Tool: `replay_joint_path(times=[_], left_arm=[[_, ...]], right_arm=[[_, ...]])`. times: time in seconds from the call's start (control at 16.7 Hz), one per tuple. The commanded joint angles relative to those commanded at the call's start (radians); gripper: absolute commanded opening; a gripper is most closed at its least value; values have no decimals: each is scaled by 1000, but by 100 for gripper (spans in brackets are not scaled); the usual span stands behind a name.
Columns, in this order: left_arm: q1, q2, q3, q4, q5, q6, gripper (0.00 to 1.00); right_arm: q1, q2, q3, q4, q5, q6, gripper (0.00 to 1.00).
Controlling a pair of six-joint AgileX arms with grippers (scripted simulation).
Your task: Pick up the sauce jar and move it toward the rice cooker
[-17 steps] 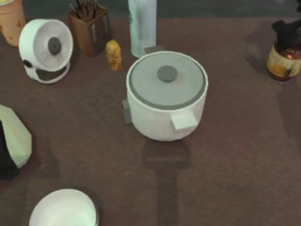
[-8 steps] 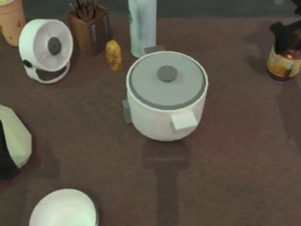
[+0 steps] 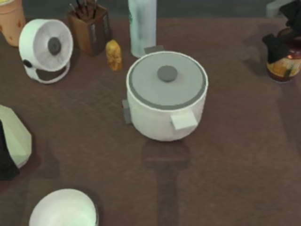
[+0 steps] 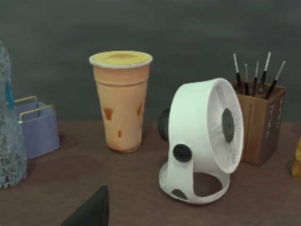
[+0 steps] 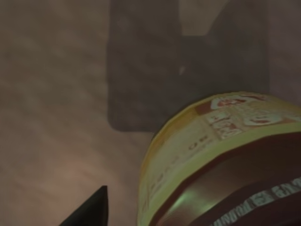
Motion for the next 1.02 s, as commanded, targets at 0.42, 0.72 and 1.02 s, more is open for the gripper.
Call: replay_joint_path(times=[0.42,0.72,1.02], left_arm=[[0,0,0,0,0,0,100],[0,0,0,0,0,0,100],[0,0,0,0,0,0,100]], right_arm=[[0,0,0,0,0,0,70],[0,0,0,0,0,0,32],[0,0,0,0,0,0,0]])
